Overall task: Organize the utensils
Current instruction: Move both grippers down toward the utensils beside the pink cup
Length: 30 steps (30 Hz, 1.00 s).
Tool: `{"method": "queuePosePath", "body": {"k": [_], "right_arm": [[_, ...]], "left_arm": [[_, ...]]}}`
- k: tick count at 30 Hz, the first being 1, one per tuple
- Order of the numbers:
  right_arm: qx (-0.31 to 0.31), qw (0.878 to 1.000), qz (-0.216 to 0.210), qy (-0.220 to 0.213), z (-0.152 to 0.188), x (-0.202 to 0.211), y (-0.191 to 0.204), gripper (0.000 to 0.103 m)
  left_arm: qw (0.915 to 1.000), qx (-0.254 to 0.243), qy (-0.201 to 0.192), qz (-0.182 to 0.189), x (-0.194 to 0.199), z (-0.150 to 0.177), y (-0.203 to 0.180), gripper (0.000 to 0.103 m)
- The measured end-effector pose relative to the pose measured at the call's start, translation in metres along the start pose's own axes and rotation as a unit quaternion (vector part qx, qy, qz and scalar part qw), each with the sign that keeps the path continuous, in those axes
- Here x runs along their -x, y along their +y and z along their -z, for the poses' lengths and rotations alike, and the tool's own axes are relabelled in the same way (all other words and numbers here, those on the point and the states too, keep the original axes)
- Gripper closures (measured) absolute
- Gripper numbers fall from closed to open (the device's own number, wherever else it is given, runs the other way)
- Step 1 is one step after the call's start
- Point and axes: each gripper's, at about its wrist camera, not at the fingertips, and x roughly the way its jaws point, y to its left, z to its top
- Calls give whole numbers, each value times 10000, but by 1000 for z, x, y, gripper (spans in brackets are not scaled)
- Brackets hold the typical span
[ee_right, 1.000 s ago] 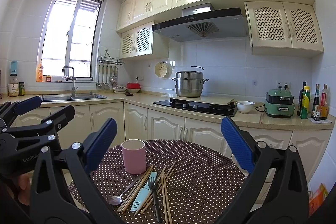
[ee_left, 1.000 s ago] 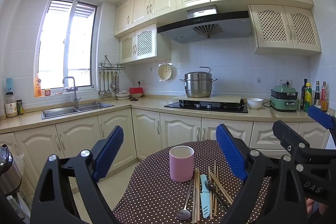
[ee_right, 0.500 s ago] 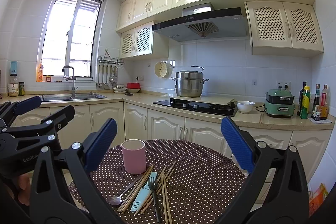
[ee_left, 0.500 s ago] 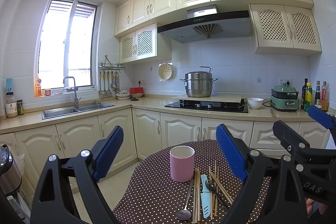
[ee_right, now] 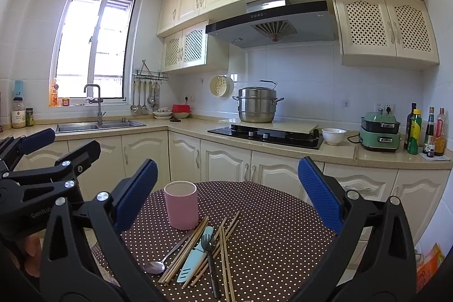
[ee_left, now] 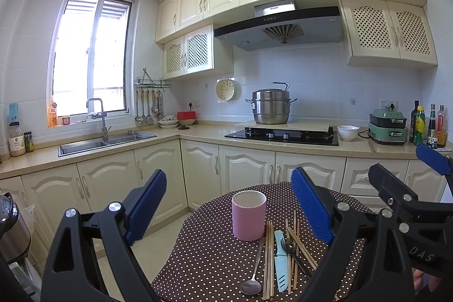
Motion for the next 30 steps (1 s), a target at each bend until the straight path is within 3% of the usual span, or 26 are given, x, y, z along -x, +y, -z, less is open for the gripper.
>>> {"method": "queuePosePath", "body": {"k": [16,20,25,30], "right_arm": [[-116,9955,-149,928,30,-55,-8,5],[-91,9923,-121,1230,42,-74,-11,5],[-16,9830,-70,1836,63,-107,-17,5],[-16,9701,48,2427,87,-136,-32,5]], "left_arm": [[9975,-173,681,-41,-56,29,-7,15],[9944,-253,1013,144,-79,39,-8,15],[9792,-126,1851,825,-123,58,1,15],[9540,-134,2797,1066,-175,91,15,15]]}}
